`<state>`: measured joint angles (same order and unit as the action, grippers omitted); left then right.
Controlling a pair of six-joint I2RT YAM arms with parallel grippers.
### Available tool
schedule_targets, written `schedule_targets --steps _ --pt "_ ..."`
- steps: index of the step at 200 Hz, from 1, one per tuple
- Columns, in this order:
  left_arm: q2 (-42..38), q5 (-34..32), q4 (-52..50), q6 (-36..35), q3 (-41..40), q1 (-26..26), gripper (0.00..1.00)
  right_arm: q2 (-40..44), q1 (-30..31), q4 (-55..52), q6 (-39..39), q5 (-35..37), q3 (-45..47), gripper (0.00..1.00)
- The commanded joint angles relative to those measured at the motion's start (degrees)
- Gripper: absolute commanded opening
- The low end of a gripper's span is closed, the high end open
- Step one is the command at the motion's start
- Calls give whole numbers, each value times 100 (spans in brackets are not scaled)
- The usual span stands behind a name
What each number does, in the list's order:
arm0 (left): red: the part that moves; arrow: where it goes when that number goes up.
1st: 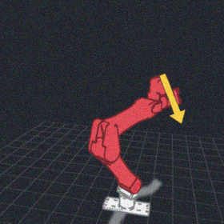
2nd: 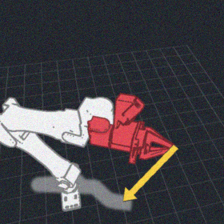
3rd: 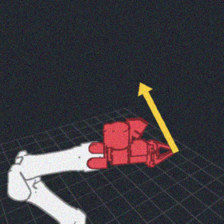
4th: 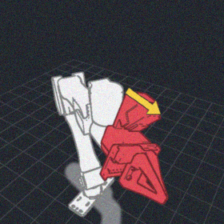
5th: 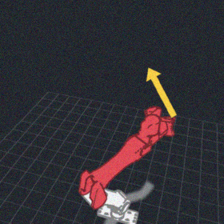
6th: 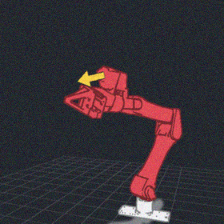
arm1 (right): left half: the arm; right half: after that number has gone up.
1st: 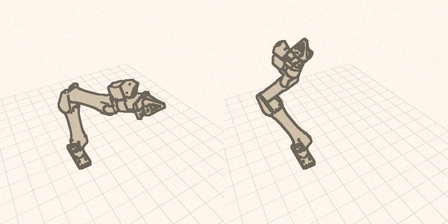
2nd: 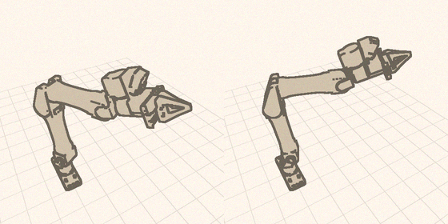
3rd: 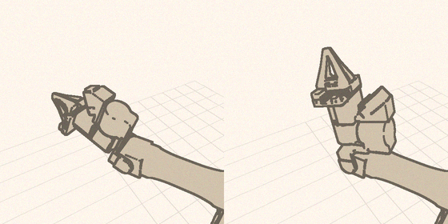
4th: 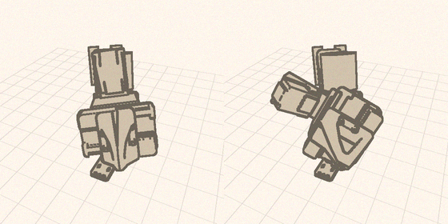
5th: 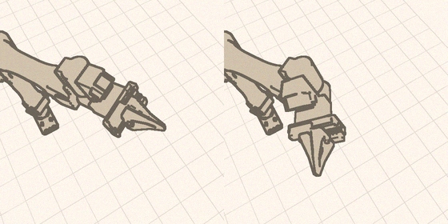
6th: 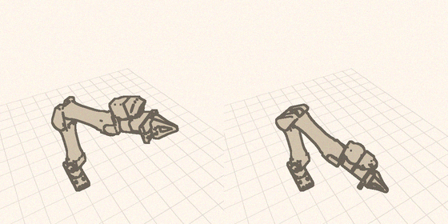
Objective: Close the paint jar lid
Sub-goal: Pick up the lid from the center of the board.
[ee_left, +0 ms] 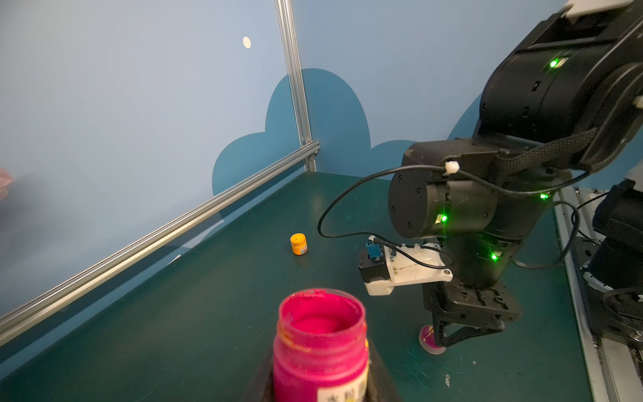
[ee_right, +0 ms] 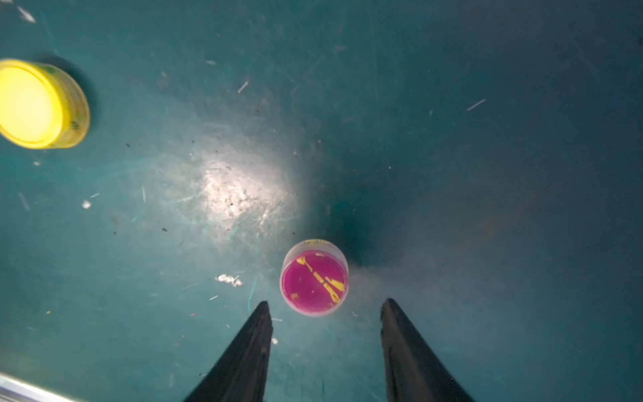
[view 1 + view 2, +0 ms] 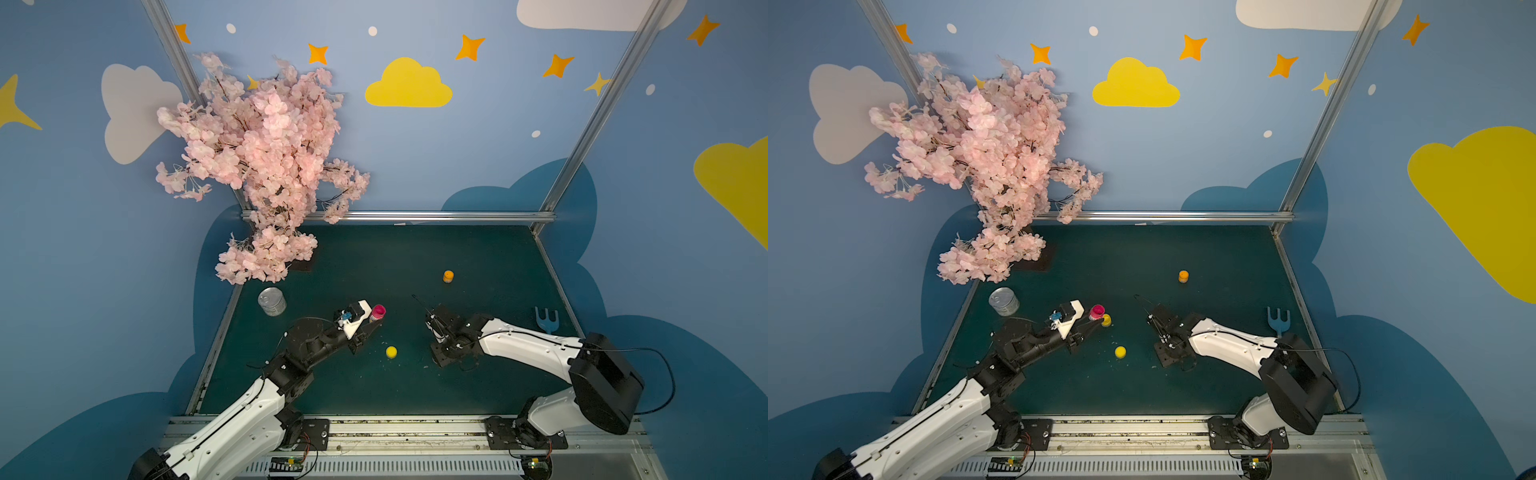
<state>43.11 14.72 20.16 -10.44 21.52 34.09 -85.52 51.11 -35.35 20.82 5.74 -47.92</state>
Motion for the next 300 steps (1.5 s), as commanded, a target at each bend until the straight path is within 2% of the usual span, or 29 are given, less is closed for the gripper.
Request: schedule_targets --steps 1,96,203,257,300 --pt "-57 -46 23 24 -5 10 32 -129 72 -73 71 118 -174 51" --pt "-67 -92 23 33 -13 12 32 -426 118 55 34 96 -259 46" --pt "-84 -100 -8 7 -24 10 32 -519 127 99 -33 58 -314 35" --pt "-93 -101 18 11 -18 10 32 -303 58 -190 -122 142 -453 33" --pt "-107 -99 146 23 -89 10 32 86 -288 -445 -382 -120 -680 32"
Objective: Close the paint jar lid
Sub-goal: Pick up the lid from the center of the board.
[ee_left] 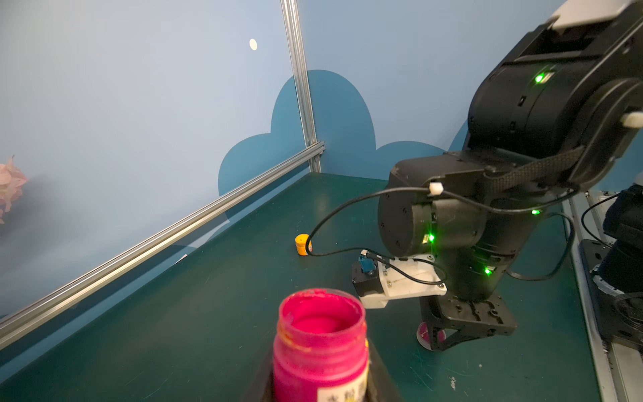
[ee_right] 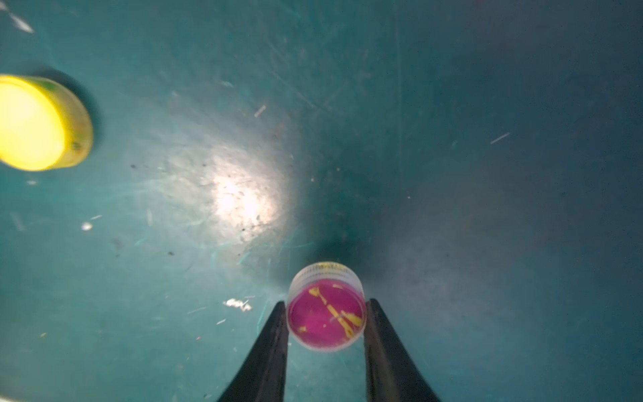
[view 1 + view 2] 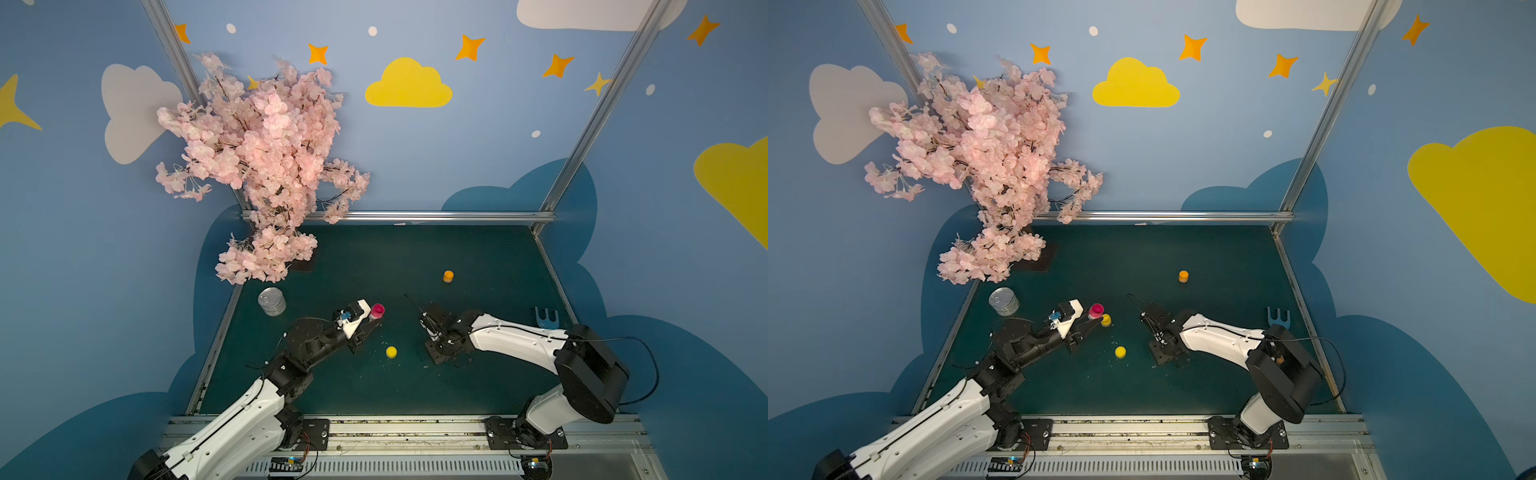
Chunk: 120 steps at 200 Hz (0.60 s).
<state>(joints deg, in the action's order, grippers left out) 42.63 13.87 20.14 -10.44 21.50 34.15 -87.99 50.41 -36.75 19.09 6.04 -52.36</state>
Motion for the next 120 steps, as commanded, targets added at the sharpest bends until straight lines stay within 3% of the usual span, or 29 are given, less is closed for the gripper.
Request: schedule_targets --steps 1,65,120 --pt "-56 -15 157 28 -86 4 32 343 -230 -310 -220 -162 -243 32" --pt "356 -9 565 39 -73 4 32 790 -1200 -564 -920 -807 -725 31" --pt "1683 391 1206 -19 354 -9 32 648 -1464 -543 -1677 -1578 -1538 31"
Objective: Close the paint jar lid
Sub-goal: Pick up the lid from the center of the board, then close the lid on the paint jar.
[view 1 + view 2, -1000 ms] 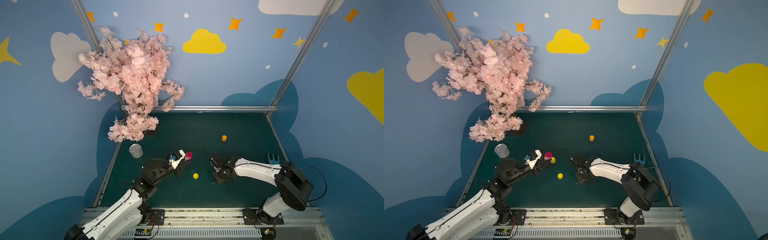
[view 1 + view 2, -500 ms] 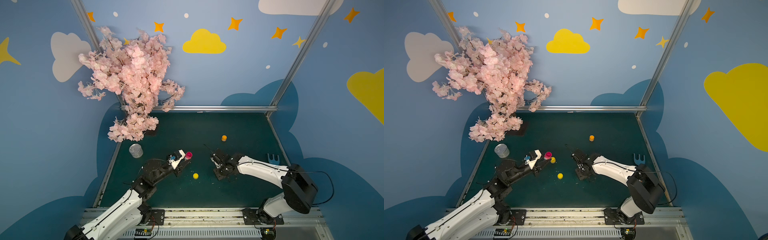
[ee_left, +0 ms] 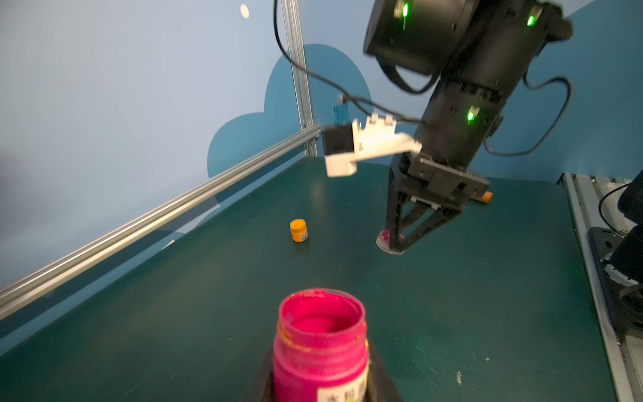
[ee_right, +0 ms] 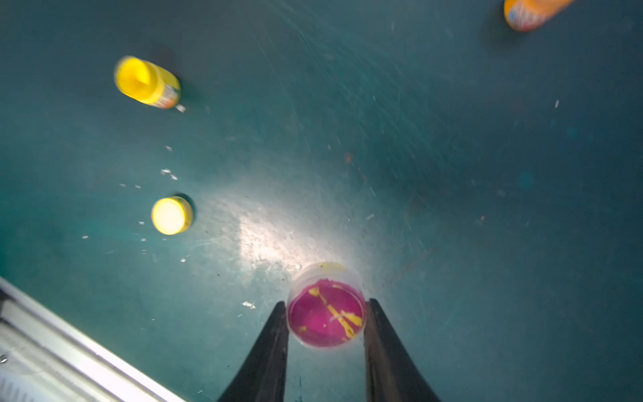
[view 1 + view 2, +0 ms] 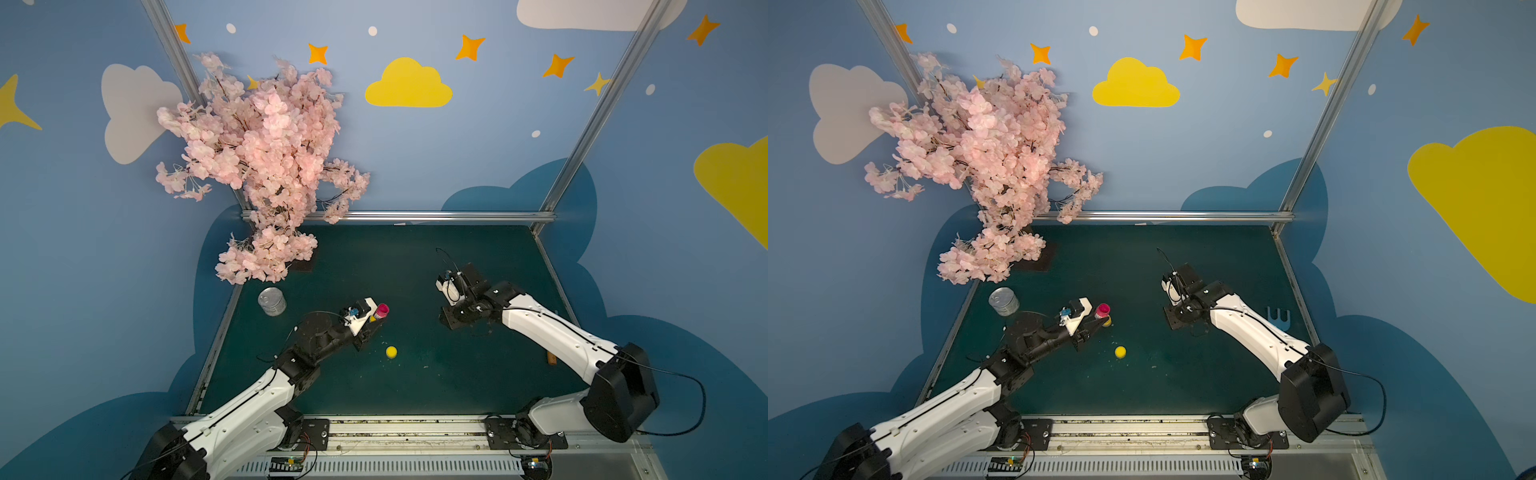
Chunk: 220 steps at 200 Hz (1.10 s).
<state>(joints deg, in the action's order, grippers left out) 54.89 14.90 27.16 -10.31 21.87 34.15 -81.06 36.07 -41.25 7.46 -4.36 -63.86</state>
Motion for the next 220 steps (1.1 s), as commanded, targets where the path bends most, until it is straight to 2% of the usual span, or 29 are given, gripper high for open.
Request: schedule_targets --steps 1,27,54,85,129,220 --pt "485 300 516 -32 326 -7 32 -48 -30 -89 -529 -552 -403 31" --pt "1155 550 896 -42 556 -3 32 -70 -30 -65 -789 -966 -697 30" --pt "1676 793 1064 -103 831 -28 32 31 -30 57 -1019 -1785 -778 30" --pt "2093 1062 1114 -147 1144 -29 32 178 -22 407 -978 -2148 -738 31" --pt "2424 1265 1181 -156 1389 -31 32 369 -21 1042 -795 -2385 -541 31" --pt "2500 1411 1214 -147 1543 -30 32 249 9 1226 -723 -2448 -575 31"
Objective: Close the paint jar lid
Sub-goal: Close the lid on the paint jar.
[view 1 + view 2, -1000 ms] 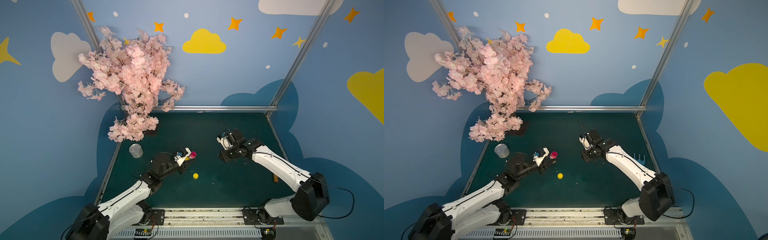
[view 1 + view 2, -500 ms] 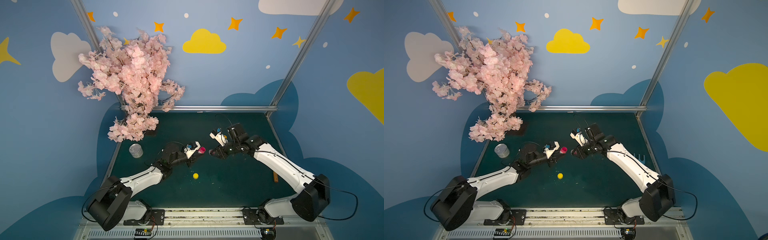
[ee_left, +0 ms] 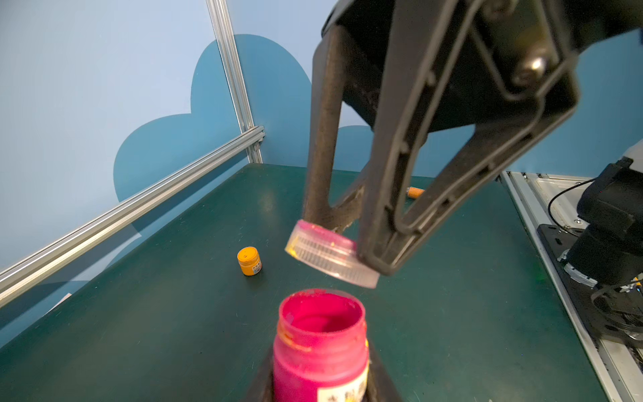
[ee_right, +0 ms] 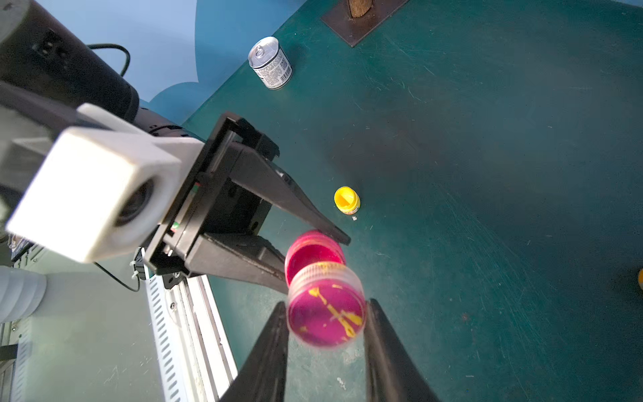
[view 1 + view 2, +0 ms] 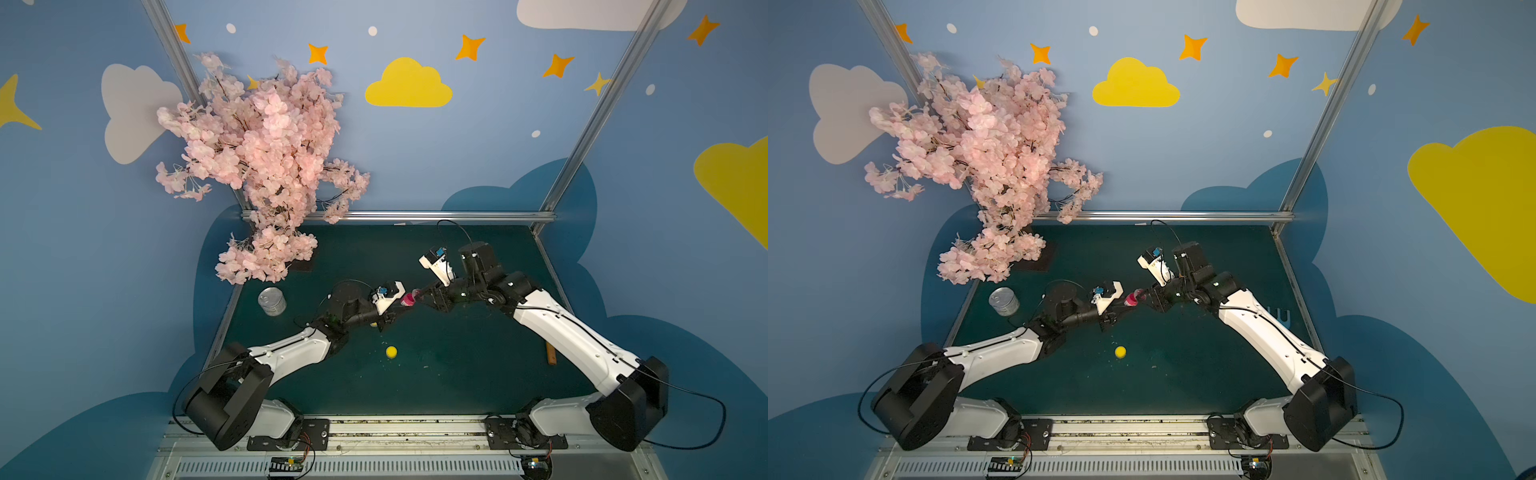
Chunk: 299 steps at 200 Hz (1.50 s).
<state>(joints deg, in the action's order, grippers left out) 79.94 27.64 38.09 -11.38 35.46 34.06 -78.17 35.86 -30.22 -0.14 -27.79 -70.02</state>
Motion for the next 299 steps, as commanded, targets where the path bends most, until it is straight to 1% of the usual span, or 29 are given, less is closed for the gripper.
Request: schedule_targets --steps 1,91,137,167,219,258,299 --pt "-5 137 121 -35 186 -22 32 -40 29 122 35 -104 41 31" --pt "4 233 59 -40 303 -27 31 -154 66 206 39 -182 23 31" --pt "-5 435 -60 -109 355 -20 31 -259 84 184 10 -270 -68 31" --pt "-70 679 -413 -345 448 -23 31 -321 88 83 -67 -375 -141 31" --pt "-205 1115 -1443 -898 840 -23 31 -394 106 -397 -472 -646 -309 31" --pt "-189 1306 -1642 -1035 971 -22 31 -426 132 -767 -826 -812 -423 31" --pt "-154 1505 -2351 -1290 1252 -20 31 -420 137 -1041 -1065 -782 -502 30"
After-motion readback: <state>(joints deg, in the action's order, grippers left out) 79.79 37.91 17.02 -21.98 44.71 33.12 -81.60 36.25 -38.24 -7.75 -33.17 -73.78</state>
